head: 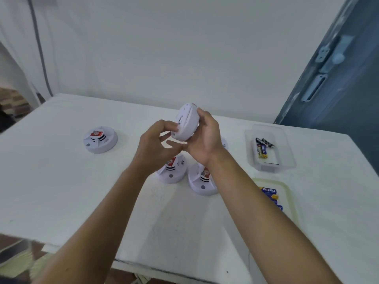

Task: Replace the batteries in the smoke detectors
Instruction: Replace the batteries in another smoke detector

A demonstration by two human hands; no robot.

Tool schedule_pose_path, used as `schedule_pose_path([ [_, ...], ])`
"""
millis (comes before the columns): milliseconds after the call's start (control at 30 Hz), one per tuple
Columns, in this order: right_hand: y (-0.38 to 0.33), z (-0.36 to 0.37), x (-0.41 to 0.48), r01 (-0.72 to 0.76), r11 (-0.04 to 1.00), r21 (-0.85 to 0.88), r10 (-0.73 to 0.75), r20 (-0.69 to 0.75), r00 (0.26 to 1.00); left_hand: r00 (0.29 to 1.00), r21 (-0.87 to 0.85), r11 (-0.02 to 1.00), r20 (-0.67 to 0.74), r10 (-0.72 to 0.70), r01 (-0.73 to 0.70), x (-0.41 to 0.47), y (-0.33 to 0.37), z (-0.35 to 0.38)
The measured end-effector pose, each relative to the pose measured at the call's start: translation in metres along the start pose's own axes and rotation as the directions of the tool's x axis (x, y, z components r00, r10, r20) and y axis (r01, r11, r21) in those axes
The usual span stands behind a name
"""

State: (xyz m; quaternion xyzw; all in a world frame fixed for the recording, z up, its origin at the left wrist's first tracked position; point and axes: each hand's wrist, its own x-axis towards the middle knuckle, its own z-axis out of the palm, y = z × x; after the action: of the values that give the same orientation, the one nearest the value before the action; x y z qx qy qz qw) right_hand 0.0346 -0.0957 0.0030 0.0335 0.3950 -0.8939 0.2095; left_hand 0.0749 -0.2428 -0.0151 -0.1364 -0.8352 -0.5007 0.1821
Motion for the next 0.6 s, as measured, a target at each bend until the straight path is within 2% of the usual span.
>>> schedule_pose_path([
  [100,-0.009,-0.007,-0.016,0.011,1.0,0.029,-0.012,0.04,0.999,0.997,-0.031,0.997,0.031,-0.064,0.065,-0.008,0.016,0.004],
  [300,-0.011,-0.019,-0.05,0.005,1.0,0.009,-0.005,0.099,0.995,0.98,-0.009,0.981,-0.052,-0.194,0.193,-0.014,0.041,0.022],
  [600,-0.008,-0.037,-0.065,0.083,0.98,-0.181,-0.095,-0.06,0.994,0.963,0.029,0.966,-0.086,-0.255,0.258,-0.027,0.065,0.049],
])
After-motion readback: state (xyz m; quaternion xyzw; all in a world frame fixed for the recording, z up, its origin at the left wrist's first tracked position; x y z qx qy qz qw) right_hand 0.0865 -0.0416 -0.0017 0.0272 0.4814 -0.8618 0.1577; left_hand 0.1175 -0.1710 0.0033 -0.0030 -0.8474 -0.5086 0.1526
